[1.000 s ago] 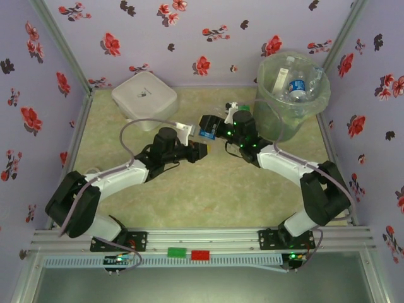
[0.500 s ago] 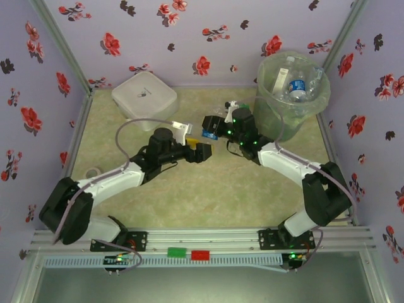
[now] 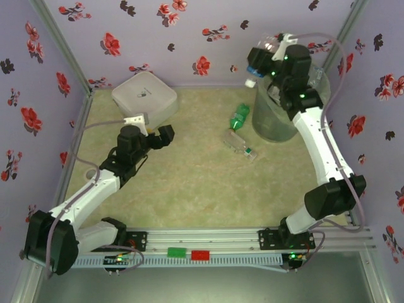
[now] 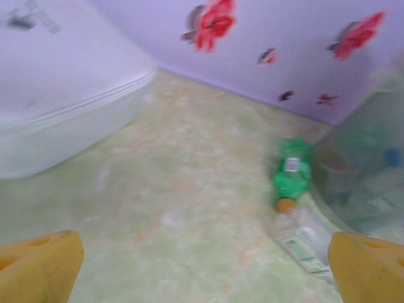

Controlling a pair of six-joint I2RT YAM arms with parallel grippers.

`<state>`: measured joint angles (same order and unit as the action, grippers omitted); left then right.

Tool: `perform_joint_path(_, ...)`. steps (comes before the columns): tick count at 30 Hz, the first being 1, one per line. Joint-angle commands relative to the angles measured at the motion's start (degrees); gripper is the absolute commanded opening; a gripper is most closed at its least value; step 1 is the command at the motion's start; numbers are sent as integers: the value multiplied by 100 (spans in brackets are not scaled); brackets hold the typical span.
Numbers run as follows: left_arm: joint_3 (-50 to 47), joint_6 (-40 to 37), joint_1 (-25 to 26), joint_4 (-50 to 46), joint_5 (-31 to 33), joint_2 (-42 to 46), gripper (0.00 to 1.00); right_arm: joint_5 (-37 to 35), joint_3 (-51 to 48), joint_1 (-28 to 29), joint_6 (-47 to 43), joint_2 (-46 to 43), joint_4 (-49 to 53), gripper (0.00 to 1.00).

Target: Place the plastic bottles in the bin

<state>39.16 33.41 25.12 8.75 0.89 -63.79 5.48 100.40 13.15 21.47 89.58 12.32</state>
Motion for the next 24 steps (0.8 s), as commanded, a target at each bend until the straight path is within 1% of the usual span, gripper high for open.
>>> perform_joint_path(1, -253, 456, -126, -207, 5, 17, 100, -565, 491, -315, -488, 460, 755, 44)
perform_joint_path(5, -387, 516, -129, -189, -50, 57, 100, -807, 955, -590, -697, 921, 1001, 45)
perform_joint_path(8, -426, 539, -130, -190, -74, 64, 100, -831, 1263, -706, -748, 1249, 1318, 45)
perform_joint_path(12, -470, 643, -128, -96, -157, 25, 100, -874, 1282, -752, -733, 1511, 1437, 47)
perform_joint_path(14, -516, 743, -131, 12, -250, -18, 100, -864, 1296, -757, -723, 1618, 1487, 49)
perform_joint_path(17, -524, 798, -130, 41, -362, -68, 100, -899, 1352, -774, -693, 1692, 1570, 61)
perform_joint_path(18, -522, 775, -129, 24, -368, -63, 100, -906, 1388, -779, -692, 1686, 1596, 67)
perform_joint_path(19, -508, 739, -128, -11, -366, -47, 100, -945, 1418, -784, -689, 1668, 1622, 77)
perform_joint_path(20, -496, 691, -128, -40, -371, -38, 100, -981, 1435, -788, -720, 1651, 1624, 90)
perform_joint_path(21, -460, 624, -130, -96, -369, -20, 100, -1019, 1483, -787, -758, 1610, 1657, 99)
perform_joint_path(24, -321, 444, -139, -265, -368, 12, 100, -1279, 1591, -787, -857, 1417, 1764, 100)
